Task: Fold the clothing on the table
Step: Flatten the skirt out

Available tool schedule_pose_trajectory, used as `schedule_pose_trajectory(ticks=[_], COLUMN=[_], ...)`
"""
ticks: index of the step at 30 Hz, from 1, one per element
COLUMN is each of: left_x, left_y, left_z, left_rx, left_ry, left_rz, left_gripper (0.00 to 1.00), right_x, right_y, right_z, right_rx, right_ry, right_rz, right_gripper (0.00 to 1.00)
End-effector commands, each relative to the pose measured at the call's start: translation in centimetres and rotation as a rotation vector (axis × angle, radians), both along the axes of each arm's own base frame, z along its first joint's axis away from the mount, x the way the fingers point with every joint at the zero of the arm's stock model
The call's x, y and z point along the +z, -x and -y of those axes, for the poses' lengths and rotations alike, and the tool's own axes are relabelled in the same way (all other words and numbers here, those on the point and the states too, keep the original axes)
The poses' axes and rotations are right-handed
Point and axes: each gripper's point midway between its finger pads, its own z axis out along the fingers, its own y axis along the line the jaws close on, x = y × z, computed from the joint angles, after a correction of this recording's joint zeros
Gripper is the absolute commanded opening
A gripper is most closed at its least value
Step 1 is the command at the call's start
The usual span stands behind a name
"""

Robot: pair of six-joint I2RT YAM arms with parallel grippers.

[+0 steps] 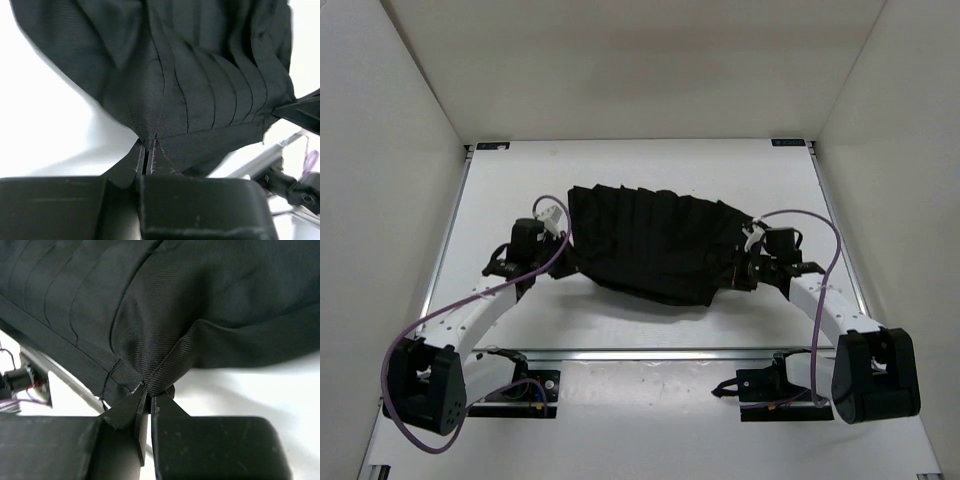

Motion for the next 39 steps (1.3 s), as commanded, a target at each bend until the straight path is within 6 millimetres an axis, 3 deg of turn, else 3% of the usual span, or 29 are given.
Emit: schedule_pose_trajectory(ticks=[1, 5, 7, 9, 15, 20, 27, 31, 34, 36, 38, 39], left_x=[0.6, -1.7, -2.4, -3.0, -3.8, -4.8, -5.8, -6.5, -6.5, -6.4, -6.4, -6.3], left_y=[0.7, 3.0, 3.9, 4.4, 5.4, 6.0, 7.0, 7.5, 7.7, 7.5, 7.6, 7.5], left_z=[-0.9, 0.0, 0.5, 0.5, 0.5, 0.0, 0.4, 0.2, -0.2, -0.6, -1.0, -1.2], left_rx=[0.11, 0.123, 0.119, 0.13, 0.159, 0.193, 0.175, 0.167, 0.177, 0.187, 0.183, 0.19], left_ry=[0.082, 0.125, 0.134, 0.152, 0.178, 0.169, 0.16, 0.128, 0.115, 0.104, 0.079, 0.06], left_rz=[0.019, -0.078, -0.11, -0.134, -0.15, -0.162, -0.19, -0.209, -0.21, -0.199, -0.191, -0.184], left_gripper=[0.0, 0.0, 0.0, 0.0, 0.0, 0.0, 0.0, 0.0, 0.0, 0.0, 0.0, 0.0], right_x=[0.9, -0.9, -1.2, -0.7, -1.5, -2.6, -4.5, -5.3, -5.7, -5.5, -5.2, -4.4], right_y=[-1.7, -0.6, -0.5, -0.5, 2.1, 4.6, 8.0, 8.8, 8.7, 8.5, 8.4, 7.7], right_z=[1.8, 2.8, 2.8, 2.3, 0.3, -1.1, -3.2, -3.8, -3.7, -3.6, -3.7, -3.8], right_rx=[-0.118, -0.174, -0.172, -0.15, -0.104, -0.098, -0.054, -0.049, -0.058, -0.066, -0.07, -0.068], right_ry=[0.006, -0.007, -0.015, -0.024, 0.006, -0.05, -0.081, -0.085, -0.066, -0.072, -0.07, -0.072], right_rz=[0.112, 0.029, -0.003, -0.004, -0.073, -0.12, -0.165, -0.186, -0.2, -0.207, -0.219, -0.192], right_gripper=[0.0, 0.04, 0.15, 0.34, 0.79, 0.85, 0.79, 0.62, 0.43, 0.16, 0.0, 0.0])
